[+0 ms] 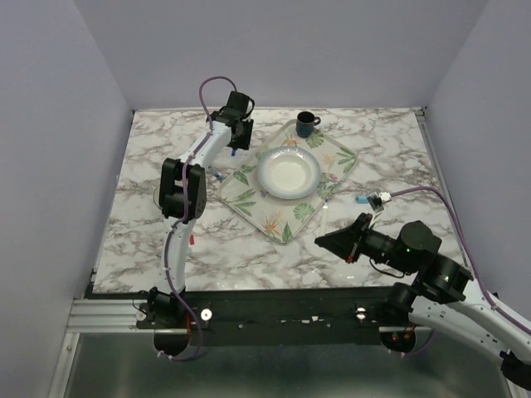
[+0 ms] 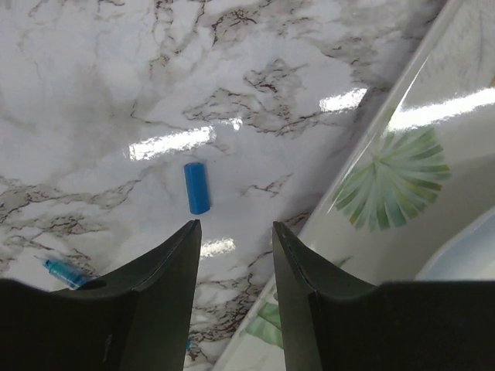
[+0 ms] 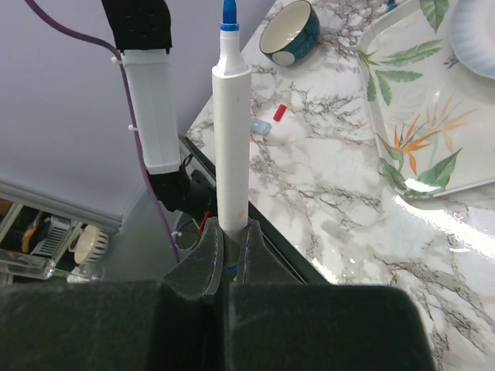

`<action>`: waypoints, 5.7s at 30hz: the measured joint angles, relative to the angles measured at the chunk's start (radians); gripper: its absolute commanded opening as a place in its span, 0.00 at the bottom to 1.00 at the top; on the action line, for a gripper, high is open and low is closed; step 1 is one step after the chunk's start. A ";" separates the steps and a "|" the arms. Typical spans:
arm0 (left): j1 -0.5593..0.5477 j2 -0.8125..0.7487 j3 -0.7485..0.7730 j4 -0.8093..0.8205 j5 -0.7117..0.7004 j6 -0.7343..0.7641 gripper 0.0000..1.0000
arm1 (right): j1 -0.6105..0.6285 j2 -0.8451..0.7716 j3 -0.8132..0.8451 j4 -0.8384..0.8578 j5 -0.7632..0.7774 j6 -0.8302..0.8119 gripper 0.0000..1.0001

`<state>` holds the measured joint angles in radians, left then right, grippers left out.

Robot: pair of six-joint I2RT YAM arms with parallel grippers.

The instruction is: Insert the pens into the pen caps

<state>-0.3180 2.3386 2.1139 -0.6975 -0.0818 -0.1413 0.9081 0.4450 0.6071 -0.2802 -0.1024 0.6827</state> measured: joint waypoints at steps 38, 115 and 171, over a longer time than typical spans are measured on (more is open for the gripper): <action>0.046 0.218 0.218 -0.065 -0.016 -0.040 0.27 | 0.000 0.011 0.076 -0.024 -0.014 -0.037 0.01; -0.046 -1.208 -1.378 1.222 0.793 -0.970 0.00 | 0.060 0.721 0.153 0.468 -0.061 0.066 0.01; -0.193 -1.404 -1.386 1.040 0.729 -0.804 0.57 | 0.072 0.593 0.184 0.436 -0.024 -0.135 0.01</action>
<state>-0.5106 0.9344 0.7277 0.3424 0.6468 -0.9455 0.9798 1.0378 0.7910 0.1562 -0.1261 0.5480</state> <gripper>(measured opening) 0.463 0.049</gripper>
